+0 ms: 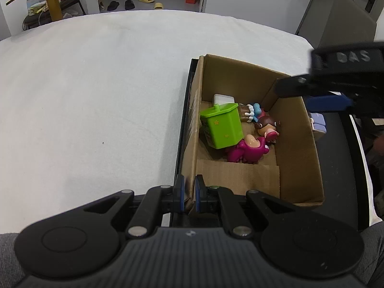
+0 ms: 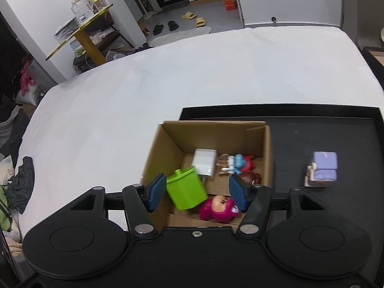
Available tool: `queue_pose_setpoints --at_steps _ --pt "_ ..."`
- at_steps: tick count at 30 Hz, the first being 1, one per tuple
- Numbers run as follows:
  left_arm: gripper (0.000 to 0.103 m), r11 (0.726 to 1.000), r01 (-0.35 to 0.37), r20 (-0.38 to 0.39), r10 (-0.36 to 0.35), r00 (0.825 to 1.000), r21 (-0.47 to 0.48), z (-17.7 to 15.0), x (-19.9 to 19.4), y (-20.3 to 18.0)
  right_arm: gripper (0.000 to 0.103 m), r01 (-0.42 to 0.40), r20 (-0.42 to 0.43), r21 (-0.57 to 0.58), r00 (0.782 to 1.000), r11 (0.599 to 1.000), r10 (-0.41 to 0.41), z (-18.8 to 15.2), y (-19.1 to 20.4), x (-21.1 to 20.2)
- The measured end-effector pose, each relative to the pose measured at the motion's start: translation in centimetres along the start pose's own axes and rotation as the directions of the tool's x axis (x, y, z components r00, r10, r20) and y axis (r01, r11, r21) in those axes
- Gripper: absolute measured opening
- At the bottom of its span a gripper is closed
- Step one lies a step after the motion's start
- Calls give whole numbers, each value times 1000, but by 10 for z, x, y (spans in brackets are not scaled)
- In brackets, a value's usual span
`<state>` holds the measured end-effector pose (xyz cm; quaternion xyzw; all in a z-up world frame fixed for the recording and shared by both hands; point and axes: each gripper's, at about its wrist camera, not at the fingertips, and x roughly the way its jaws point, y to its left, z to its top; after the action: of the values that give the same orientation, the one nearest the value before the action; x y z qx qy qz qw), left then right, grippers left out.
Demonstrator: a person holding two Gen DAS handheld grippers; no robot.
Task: Organize rigid objects
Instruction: 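Carry the green container into the box and open the right tool, then move the right tool to the lavender toy chair and close on it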
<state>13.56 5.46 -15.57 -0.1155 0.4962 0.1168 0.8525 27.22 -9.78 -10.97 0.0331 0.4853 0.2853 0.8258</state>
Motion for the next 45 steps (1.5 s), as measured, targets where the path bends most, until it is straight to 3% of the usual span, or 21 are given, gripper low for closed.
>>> queue_pose_setpoints --at_steps 25,37,45 --pt "8 999 -45 4 45 999 16 -1 -1 -9 68 82 64 105 994 991 -89 -15 -90 -27" --pt "8 997 -70 4 70 998 33 -2 1 -14 70 132 33 161 990 978 -139 -20 -131 -14" --pt "8 997 -70 3 70 998 32 -2 1 -14 70 148 9 167 988 975 -151 -9 -136 6"
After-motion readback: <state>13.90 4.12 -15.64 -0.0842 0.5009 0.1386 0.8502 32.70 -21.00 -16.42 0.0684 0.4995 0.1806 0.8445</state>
